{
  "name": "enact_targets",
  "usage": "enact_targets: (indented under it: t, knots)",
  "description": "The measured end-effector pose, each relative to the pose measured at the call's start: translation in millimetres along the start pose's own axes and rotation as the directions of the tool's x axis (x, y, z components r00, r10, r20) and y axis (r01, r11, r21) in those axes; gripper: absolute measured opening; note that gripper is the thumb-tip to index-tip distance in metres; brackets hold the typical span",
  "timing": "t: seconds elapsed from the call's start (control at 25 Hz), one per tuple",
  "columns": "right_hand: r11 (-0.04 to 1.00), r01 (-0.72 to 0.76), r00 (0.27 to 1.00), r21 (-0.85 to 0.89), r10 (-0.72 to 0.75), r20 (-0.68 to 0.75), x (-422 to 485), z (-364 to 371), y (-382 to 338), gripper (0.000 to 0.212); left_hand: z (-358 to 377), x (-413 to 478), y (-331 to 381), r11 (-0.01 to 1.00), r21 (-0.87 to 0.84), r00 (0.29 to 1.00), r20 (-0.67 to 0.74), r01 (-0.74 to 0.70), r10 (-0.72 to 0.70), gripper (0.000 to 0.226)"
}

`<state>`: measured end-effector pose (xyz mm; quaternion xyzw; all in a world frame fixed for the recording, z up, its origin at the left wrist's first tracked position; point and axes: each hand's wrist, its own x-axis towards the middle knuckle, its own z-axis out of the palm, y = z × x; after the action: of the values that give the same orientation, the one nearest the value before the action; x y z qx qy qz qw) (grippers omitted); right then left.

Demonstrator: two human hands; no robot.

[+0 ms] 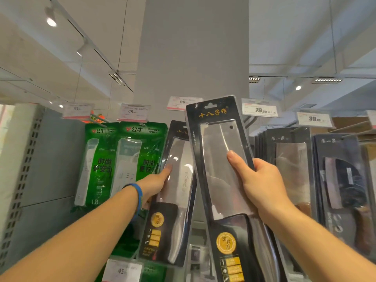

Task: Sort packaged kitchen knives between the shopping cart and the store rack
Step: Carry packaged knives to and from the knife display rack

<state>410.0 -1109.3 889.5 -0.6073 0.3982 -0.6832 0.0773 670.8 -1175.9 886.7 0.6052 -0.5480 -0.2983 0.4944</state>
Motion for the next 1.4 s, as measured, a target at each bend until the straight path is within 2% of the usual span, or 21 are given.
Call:
enact_targets:
  t: [0.04,0.08,0.12,0.16,0.2,0.24,0.28,0.32,0.4,0.44,0.48,0.6,0.72,0.88,1.0,1.12,1.32,1.4]
  knots:
    - [1.000,-0.013,0.999,0.010,0.013,0.030,-1.4,1.3,2.0,0.072,-0.8,-1.0,6.8,0.988,0.147,0.998,-0.021,-0.048,0.051,0.069]
    - [1.000,-0.022,0.998,0.009,0.021,0.053,-3.4,2.5,4.1,0.074,-1.7,-3.1,15.7,0.952,0.271,0.979,-0.107,-0.142,0.176,0.062]
    - [1.000,-0.020,0.998,0.000,0.020,0.059,-5.9,3.1,6.2,0.073,-4.2,-5.0,27.1,0.893,0.356,0.900,-0.229,-0.276,0.370,0.058]
    - [1.000,-0.008,0.999,-0.007,0.008,0.053,-8.8,3.7,8.0,0.070,-9.0,-10.6,42.3,0.807,0.411,0.753,-0.336,-0.424,0.566,0.062]
    - [1.000,0.010,0.999,-0.003,-0.010,0.047,-11.6,3.7,9.2,0.066,-16.1,-17.1,59.6,0.685,0.470,0.566,-0.390,-0.556,0.726,0.068]
    - [1.000,0.026,0.999,0.010,-0.026,0.043,-14.0,3.9,10.6,0.065,-24.8,-22.0,77.3,0.533,0.581,0.377,-0.378,-0.614,0.846,0.073]
    - [0.999,0.032,0.999,0.019,-0.032,0.042,-15.7,4.0,12.0,0.064,-34.7,-24.7,95.3,0.384,0.733,0.237,-0.302,-0.561,0.923,0.077]
    - [0.999,0.029,0.999,0.018,-0.029,0.044,-17.3,4.0,13.9,0.064,-44.6,-26.5,112.5,0.243,0.869,0.178,-0.182,-0.430,0.967,0.076]
    - [1.000,0.014,0.999,-0.003,-0.014,0.044,-19.2,4.8,20.8,0.065,-60.9,-28.3,139.8,0.006,0.981,0.214,0.036,-0.194,0.976,0.057]
    - [1.000,0.000,0.999,-0.013,0.001,0.041,-20.5,5.7,24.4,0.066,-66.8,-28.1,149.9,-0.048,0.987,0.238,0.085,-0.156,0.968,0.042]
    - [1.000,-0.018,0.999,-0.020,0.018,0.041,-22.5,7.3,28.1,0.066,-71.2,-28.4,157.5,-0.049,0.979,0.248,0.098,-0.197,0.964,0.034]
    - [0.998,-0.044,0.997,-0.036,0.046,0.060,-28.6,16.9,37.7,0.067,-78.1,-25.6,168.3,0.137,0.886,0.346,0.028,-0.442,0.938,0.036]
    - [0.999,-0.022,0.998,-0.040,0.025,0.065,-26.6,30.9,36.2,0.068,-82.1,-19.5,166.3,0.265,0.808,0.393,-0.045,-0.526,0.919,0.032]
    - [1.000,0.006,1.000,0.015,-0.007,0.028,-8.9,59.5,12.9,0.069,-81.2,-18.1,162.0,0.263,0.807,0.385,-0.048,-0.528,0.922,0.039]
    - [1.000,0.006,0.997,-0.013,-0.005,0.082,-2.3,86.1,-2.6,0.059,-82.6,-19.3,162.4,0.239,0.835,0.389,-0.033,-0.495,0.921,0.041]
    - [1.000,-0.009,0.992,-0.030,0.012,0.128,-10.4,105.6,1.5,0.059,-82.4,-21.0,160.5,0.225,0.854,0.389,-0.029,-0.470,0.921,0.043]
    - [1.000,-0.018,0.991,-0.020,0.021,0.133,-8.0,101.6,9.6,0.068,-81.6,-21.6,158.5,0.219,0.857,0.386,-0.026,-0.466,0.922,0.044]
    - [1.000,-0.014,0.993,-0.004,0.014,0.116,-4.9,94.3,12.9,0.066,-81.3,-21.3,158.1,0.221,0.851,0.380,-0.027,-0.477,0.925,0.043]
